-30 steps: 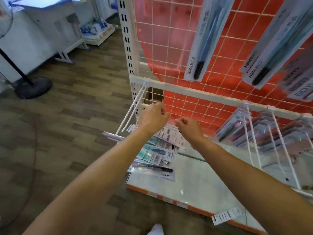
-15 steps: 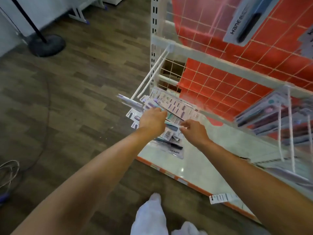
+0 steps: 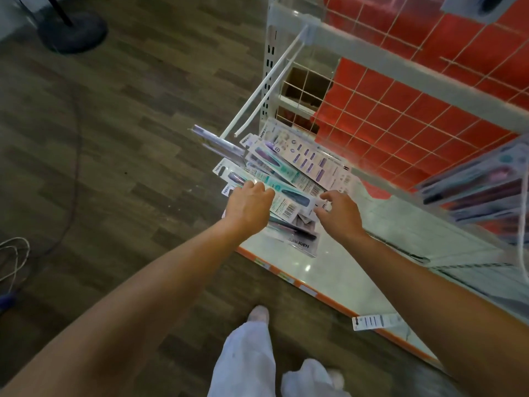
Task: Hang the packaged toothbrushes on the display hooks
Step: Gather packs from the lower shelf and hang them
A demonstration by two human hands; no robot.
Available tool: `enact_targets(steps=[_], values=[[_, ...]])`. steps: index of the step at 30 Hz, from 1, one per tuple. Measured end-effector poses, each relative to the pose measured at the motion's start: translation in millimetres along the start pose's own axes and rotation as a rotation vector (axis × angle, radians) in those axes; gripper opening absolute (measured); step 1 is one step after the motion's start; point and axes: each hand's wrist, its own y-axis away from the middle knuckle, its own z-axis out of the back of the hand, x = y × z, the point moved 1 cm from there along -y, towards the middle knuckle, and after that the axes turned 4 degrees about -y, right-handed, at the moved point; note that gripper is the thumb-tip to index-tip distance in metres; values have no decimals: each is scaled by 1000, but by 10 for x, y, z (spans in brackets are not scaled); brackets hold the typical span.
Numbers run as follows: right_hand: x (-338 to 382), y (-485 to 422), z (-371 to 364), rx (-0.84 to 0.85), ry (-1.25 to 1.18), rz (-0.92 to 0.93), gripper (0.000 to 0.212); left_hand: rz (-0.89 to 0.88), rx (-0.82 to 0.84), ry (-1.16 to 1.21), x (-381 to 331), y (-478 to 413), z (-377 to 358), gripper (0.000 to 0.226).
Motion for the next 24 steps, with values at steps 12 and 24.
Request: enact_targets(steps=[12,24], values=[[-80,-670,-107,-16,121,10,49,-6,-139,-81,52,-541,-54,49],[-138,-1036,-244,-56,229,136,33,-103,-133,-308,150,-998,-280,53]])
